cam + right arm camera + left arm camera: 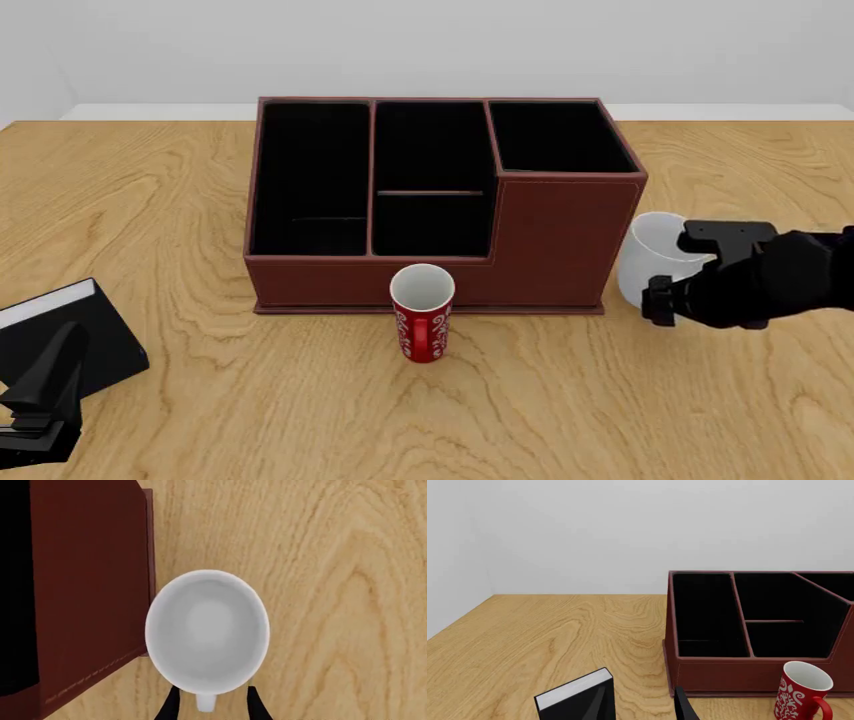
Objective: Pick up the white mug and place it to the right of the caddy.
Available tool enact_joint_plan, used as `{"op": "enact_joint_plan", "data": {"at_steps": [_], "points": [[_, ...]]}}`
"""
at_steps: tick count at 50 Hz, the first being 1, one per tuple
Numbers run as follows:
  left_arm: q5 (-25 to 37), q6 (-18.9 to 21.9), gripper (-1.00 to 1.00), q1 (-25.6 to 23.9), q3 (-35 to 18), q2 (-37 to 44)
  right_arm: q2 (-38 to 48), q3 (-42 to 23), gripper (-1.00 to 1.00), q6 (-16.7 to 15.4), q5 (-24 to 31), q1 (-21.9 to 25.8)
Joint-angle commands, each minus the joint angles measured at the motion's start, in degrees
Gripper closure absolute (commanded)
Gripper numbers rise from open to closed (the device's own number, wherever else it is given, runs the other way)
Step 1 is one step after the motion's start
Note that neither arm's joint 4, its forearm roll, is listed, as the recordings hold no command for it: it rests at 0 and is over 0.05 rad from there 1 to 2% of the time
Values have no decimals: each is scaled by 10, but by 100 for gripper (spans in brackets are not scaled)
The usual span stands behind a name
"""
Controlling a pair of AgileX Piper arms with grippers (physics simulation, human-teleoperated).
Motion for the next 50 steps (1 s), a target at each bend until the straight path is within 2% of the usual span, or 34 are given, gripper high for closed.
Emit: {"op": "enact_joint_plan", "data": {"at_steps": [1, 29, 50], "points": [[0, 0, -100, 0, 0, 0, -9, 9, -100, 0, -1, 3], [0, 0, -100, 0, 0, 0, -55, 41, -100, -14, 4, -7], [0, 0, -100, 0, 0, 0, -123, 66, -100, -7, 17, 3]]}}
